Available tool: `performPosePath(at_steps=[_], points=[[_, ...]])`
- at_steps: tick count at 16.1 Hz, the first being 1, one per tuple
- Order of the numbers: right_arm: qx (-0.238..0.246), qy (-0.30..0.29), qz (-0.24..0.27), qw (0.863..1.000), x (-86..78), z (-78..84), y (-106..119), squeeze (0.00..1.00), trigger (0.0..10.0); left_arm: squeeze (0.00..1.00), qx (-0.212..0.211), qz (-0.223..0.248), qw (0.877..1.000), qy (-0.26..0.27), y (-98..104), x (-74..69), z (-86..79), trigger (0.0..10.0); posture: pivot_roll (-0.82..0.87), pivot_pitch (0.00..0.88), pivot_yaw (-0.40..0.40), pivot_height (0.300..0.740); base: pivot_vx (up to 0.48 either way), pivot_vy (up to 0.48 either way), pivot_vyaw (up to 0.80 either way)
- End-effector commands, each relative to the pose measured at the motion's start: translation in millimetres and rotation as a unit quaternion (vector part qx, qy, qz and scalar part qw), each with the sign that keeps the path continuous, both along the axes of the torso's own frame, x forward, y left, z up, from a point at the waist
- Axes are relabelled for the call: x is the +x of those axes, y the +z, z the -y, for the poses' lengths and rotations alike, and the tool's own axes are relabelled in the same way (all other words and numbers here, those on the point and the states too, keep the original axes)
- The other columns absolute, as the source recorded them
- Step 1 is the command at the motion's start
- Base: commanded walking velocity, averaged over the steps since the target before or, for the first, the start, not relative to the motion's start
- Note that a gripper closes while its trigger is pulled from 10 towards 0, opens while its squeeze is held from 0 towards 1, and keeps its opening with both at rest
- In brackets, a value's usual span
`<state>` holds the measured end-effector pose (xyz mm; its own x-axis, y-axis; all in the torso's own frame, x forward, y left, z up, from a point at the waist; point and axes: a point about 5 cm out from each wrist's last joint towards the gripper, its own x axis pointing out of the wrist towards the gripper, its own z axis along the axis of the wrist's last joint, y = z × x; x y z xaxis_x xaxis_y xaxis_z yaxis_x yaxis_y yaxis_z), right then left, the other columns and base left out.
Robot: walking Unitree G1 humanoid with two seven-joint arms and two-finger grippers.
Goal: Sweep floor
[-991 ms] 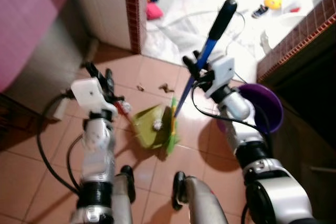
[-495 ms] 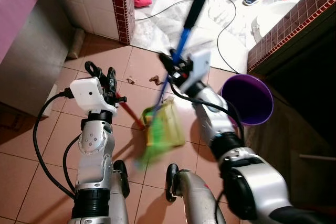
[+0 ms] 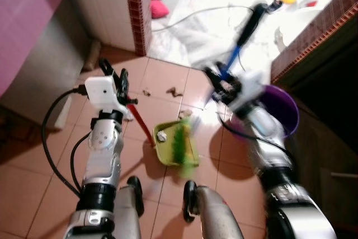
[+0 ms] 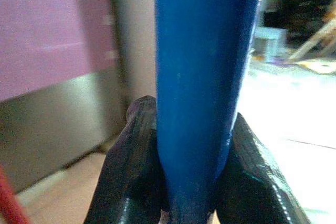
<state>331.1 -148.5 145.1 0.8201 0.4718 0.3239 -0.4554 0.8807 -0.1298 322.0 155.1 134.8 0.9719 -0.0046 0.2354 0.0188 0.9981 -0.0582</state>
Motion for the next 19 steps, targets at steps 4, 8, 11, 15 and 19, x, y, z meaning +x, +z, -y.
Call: performPosePath(at_steps=[4, 8, 11, 15, 19], points=[[-0.031, -0.073, 0.048, 0.996, -1.5, 25.6, 17.5, 0.00, 10.0, 0.00, -0.055, -0.060, 0.997, 0.015, -27.0, 7.1, -24.1, 10.0, -0.13, 0.032, -0.023, 0.740, 0.000, 0.000, 0.00], [-0.059, -0.116, 0.053, 0.990, -6.8, 43.0, 16.9, 0.00, 10.0, 0.00, -0.100, -0.061, 0.993, -0.012, -30.2, 10.1, -21.2, 10.0, -0.14, 0.000, -0.012, 0.740, 0.000, 0.000, 0.00], [-0.047, -0.167, 0.014, 0.985, -28.0, 52.7, -7.1, 0.00, 10.0, 0.00, -0.082, -0.050, 0.995, -0.010, -32.8, 0.2, -31.6, 10.0, -0.13, 0.000, 0.007, 0.740, 0.000, 0.000, 0.00], [-0.016, -0.202, -0.047, 0.978, -53.5, 46.6, -41.7, 0.00, 10.0, 0.00, -0.035, -0.089, 0.995, -0.025, -56.2, -16.6, -41.3, 10.0, -0.13, 0.000, 0.054, 0.740, 0.000, 0.000, 0.00], [0.015, -0.213, -0.062, 0.975, -53.9, 38.2, -45.6, 0.00, 10.0, 0.00, -0.059, -0.079, 0.994, -0.039, -52.2, -16.0, -35.6, 10.0, -0.13, 0.000, 0.083, 0.740, 0.000, 0.000, 0.00]])
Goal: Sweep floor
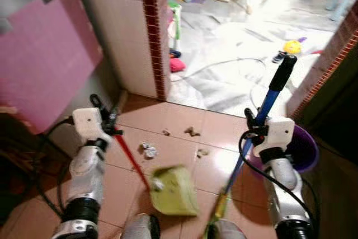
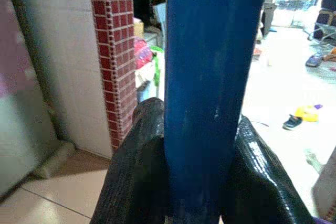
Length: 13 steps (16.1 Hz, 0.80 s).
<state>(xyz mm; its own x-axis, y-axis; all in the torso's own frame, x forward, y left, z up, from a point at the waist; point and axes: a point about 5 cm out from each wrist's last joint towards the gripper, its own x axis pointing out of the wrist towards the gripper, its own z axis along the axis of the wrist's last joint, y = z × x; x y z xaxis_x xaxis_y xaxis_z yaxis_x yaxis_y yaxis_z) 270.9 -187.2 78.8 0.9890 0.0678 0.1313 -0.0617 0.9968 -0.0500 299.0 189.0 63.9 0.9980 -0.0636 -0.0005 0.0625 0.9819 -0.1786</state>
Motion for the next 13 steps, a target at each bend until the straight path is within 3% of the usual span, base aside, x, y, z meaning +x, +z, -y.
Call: performPosePath(at_steps=[1, 5, 7, 11, 13], points=[[-0.006, 0.001, 0.044, 0.999, 5.9, -1.0, 20.4, 0.00, 10.0, 0.00, -0.004, 0.045, 0.999, 0.000, 20.7, 8.1, -2.3, 10.0, -0.13, 0.000, 0.083, 0.740, 0.000, 0.000, 0.00], [0.004, 0.011, 0.018, 1.000, 0.0, -2.6, 10.9, 0.00, 10.0, 0.00, 0.022, 0.022, 0.999, -0.032, 10.8, 3.3, -9.4, 10.0, -0.13, 0.000, 0.084, 0.740, 0.000, 0.000, 0.00], [0.021, -0.001, 0.002, 1.000, 4.4, -0.9, 8.9, 0.00, 10.0, 0.00, -0.001, 0.008, 0.999, -0.036, 4.5, 0.5, -8.6, 10.0, -0.13, 0.000, 0.085, 0.740, 0.000, 0.000, 0.00], [0.025, 0.015, -0.004, 1.000, 12.2, -7.3, 14.1, 0.00, 10.0, 0.00, -0.090, 0.005, 0.992, -0.091, 5.1, 1.3, 6.0, 10.0, -0.13, 0.000, 0.068, 0.740, 0.000, 0.000, 0.00], [0.023, 0.024, -0.002, 0.999, 13.8, -9.5, 16.9, 0.00, 10.0, 0.00, -0.108, -0.002, 0.988, -0.106, 4.2, 2.8, 8.6, 10.0, -0.13, 0.000, 0.062, 0.740, 0.000, 0.000, -0.80]])
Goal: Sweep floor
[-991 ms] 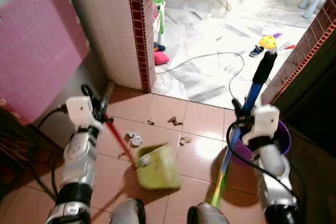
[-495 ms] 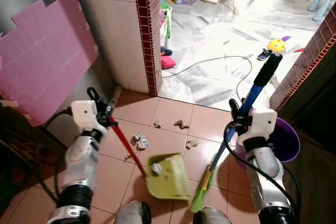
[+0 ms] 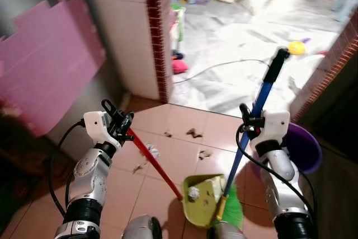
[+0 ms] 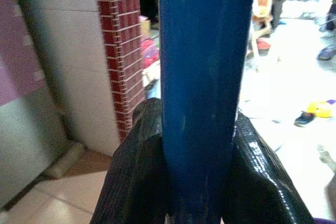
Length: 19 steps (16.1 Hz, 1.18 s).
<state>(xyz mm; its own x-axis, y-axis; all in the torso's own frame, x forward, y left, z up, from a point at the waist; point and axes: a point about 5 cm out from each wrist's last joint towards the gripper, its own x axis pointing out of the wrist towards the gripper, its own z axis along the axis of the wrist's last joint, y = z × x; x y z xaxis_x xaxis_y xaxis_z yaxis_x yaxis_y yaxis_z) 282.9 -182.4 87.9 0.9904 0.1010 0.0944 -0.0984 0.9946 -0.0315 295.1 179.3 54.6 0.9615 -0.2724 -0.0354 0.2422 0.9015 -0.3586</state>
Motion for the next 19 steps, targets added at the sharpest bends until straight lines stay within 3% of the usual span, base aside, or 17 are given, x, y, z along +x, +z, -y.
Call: performPosePath(at_steps=[1, 5, 9, 13, 19], points=[[0.015, 0.008, 0.021, 1.000, 2.5, -5.2, 9.4, 0.00, 10.0, 0.00, -0.018, 0.029, 0.999, -0.006, 14.1, 8.2, -0.7, 10.0, -0.13, 0.000, 0.062, 0.740, 0.000, 0.000, -0.80], [0.013, 0.009, 0.024, 1.000, 4.0, -5.1, 11.5, 0.00, 10.0, 0.00, -0.001, 0.028, 1.000, -0.013, 16.8, 12.3, -4.2, 10.0, -0.14, 0.000, 0.066, 0.740, 0.000, 0.000, -0.26], [0.013, 0.006, 0.017, 1.000, 4.1, -3.9, 9.5, 0.00, 10.0, 0.00, 0.019, -0.001, 1.000, 0.010, 9.8, 10.0, -4.2, 10.0, -0.13, 0.000, 0.072, 0.740, 0.000, 0.000, -0.33], [0.015, 0.005, 0.010, 1.000, 2.4, -3.0, 6.3, 0.00, 10.0, 0.00, 0.041, -0.055, 0.995, 0.075, -4.3, 7.6, -6.6, 10.0, -0.13, 0.000, 0.063, 0.740, 0.000, 0.000, -0.80], [0.073, -0.042, -0.056, 0.995, -0.6, 3.7, -10.7, 0.00, 10.0, 0.00, 0.029, -0.053, 0.995, 0.078, -5.7, 2.4, 3.3, 10.0, -0.13, 0.000, 0.061, 0.740, 0.000, 0.000, -0.12]])
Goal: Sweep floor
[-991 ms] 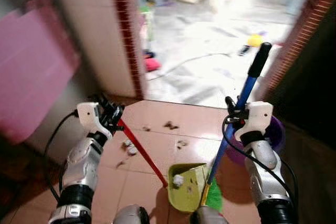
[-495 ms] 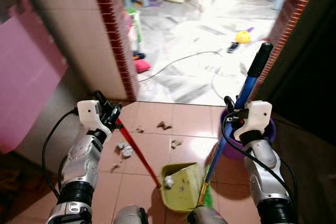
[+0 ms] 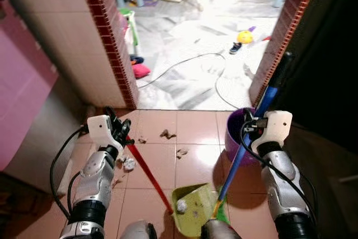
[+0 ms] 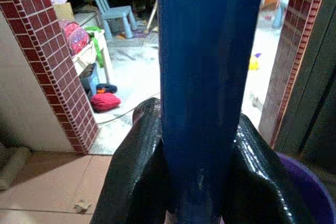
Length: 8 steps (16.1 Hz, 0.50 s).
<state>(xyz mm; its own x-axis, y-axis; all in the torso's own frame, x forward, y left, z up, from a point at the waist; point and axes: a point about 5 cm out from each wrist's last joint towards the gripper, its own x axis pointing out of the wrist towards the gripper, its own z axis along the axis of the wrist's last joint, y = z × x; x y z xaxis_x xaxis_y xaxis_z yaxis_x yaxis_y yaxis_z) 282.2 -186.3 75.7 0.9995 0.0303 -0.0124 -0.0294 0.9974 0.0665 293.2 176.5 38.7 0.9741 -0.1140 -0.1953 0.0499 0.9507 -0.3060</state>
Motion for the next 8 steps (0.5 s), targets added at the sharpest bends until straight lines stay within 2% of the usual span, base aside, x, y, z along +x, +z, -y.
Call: performPosePath(at_steps=[1, 4, 5, 6, 8], points=[[0.047, -0.022, -0.005, 0.999, 0.0, -1.1, 0.4, 0.00, 10.0, 0.00, -0.007, 0.024, 1.000, -0.002, 10.8, 4.4, 1.3, 10.0, -0.13, 0.000, 0.064, 0.740, 0.000, 0.000, 0.00], [0.045, 0.020, 0.012, 0.999, 2.1, -10.5, 7.8, 0.00, 10.0, 0.00, -0.009, 0.025, 1.000, -0.013, 12.8, 5.5, 3.3, 10.0, -0.13, 0.000, 0.068, 0.740, 0.000, 0.444, 0.00], [0.038, 0.023, 0.019, 0.999, 2.5, -10.8, 9.6, 0.00, 10.0, 0.00, -0.009, 0.024, 1.000, -0.013, 12.8, 5.5, 3.5, 10.0, -0.13, 0.000, 0.069, 0.740, 0.000, 0.480, 0.00], [0.052, 0.030, 0.010, 0.998, 2.3, -12.6, 9.1, 0.00, 10.0, 0.00, -0.010, 0.023, 1.000, -0.014, 12.8, 5.4, 4.0, 10.0, -0.13, 0.000, 0.072, 0.740, 0.000, 0.480, 0.00], [0.036, 0.030, 0.013, 0.999, 2.6, -12.4, 10.3, 0.00, 10.0, 0.00, -0.015, 0.023, 0.999, -0.018, 12.9, 4.9, 5.9, 10.0, -0.13, 0.000, 0.072, 0.740, 0.000, 0.480, 0.00]])
